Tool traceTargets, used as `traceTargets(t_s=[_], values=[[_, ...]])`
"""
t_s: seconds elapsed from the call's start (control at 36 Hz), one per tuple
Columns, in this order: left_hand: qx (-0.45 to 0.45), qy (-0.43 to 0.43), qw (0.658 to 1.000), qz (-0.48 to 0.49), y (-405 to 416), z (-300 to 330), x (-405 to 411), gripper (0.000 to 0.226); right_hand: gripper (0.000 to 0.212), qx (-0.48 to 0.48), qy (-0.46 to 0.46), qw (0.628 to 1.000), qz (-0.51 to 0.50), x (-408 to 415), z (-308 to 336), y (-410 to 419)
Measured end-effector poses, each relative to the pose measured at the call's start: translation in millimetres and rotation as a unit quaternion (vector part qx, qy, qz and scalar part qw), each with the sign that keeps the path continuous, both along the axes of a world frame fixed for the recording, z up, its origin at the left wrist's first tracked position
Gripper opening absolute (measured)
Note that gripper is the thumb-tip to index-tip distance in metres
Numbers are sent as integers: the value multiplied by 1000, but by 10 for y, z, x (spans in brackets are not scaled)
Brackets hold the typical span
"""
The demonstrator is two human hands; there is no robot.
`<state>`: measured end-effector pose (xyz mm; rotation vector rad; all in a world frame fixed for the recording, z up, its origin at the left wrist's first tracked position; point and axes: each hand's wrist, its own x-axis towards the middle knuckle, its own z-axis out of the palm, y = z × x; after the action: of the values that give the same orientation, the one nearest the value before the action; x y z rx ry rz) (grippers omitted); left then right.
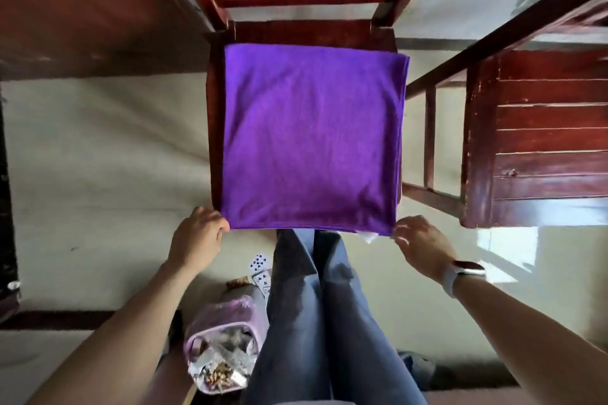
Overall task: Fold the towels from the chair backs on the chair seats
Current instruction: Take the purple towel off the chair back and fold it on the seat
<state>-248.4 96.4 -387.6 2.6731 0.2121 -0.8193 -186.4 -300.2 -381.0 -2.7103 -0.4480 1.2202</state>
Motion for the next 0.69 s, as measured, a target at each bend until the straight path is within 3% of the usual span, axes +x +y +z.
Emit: traceTargets(t_s=[0.06,0.11,0.25,0.39,0.53,0.69], values=[[38,103,994,-19,11,-96,-25,24,30,-62,72,995,27,-59,-71,-15],[47,137,989,-11,20,-131,27,24,32,-95,100,990,16,-45,-112,-7],[33,-9,999,-2,-57,-137,507,12,34,-60,-8,998,-6,341,-143,228],[-28,-177,984,0,-243,-260,1294,29,34,60,-162,984,-36,1047,-190,756],[-38,-180,982,-45,-520,-622,1935,49,45,76,-220,973,3,1624,-513,1360],[51,-162,980,-103,-333,-1071,1986,54,53,32,-235,971,40,1937,-985,1380]])
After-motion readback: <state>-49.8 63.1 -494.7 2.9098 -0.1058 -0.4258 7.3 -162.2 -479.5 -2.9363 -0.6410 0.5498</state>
